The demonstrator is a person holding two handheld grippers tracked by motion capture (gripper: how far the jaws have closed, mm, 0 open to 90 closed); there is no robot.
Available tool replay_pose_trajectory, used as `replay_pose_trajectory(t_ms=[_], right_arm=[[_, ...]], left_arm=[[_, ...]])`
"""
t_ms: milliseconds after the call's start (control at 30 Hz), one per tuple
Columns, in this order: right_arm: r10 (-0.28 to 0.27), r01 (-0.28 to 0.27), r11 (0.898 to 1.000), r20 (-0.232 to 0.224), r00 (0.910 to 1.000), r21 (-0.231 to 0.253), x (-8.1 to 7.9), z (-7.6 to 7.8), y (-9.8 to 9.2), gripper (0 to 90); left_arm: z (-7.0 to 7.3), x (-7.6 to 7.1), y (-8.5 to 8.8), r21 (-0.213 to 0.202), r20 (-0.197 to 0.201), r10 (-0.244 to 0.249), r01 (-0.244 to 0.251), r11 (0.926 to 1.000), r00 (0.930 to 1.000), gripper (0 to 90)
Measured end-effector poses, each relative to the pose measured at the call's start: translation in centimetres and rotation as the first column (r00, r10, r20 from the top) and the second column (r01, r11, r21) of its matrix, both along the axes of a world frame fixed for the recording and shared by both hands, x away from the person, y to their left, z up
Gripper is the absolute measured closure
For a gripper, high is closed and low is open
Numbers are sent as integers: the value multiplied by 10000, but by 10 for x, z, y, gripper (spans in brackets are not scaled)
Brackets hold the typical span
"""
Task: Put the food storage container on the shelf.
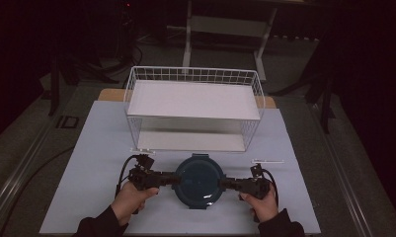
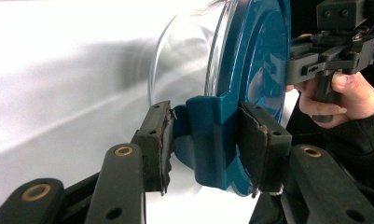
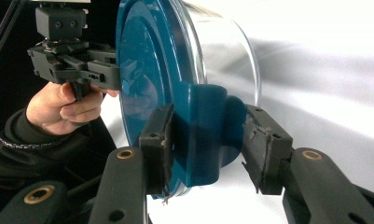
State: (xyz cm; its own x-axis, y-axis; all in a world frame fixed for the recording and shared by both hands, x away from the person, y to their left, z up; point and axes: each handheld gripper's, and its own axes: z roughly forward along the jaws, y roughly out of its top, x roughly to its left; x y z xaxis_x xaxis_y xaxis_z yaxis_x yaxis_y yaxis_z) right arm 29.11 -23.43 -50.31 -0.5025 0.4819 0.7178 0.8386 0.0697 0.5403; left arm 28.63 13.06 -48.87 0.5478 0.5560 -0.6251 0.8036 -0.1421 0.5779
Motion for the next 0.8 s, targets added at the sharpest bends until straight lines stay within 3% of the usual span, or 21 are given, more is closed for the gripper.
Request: replay_pose_trajectory(t_ms=[533,800], right_arm=[[77,-72,10000,1074,9942,-48,37,21,11,553],[-31,50,9999,1515,9884,-119,60,23,13,551]], left_arm=[[18,27,9,66,1164,254,-264,9996,9929,564],[14,43,9,41,1485,382,-392,9992,9882,564]])
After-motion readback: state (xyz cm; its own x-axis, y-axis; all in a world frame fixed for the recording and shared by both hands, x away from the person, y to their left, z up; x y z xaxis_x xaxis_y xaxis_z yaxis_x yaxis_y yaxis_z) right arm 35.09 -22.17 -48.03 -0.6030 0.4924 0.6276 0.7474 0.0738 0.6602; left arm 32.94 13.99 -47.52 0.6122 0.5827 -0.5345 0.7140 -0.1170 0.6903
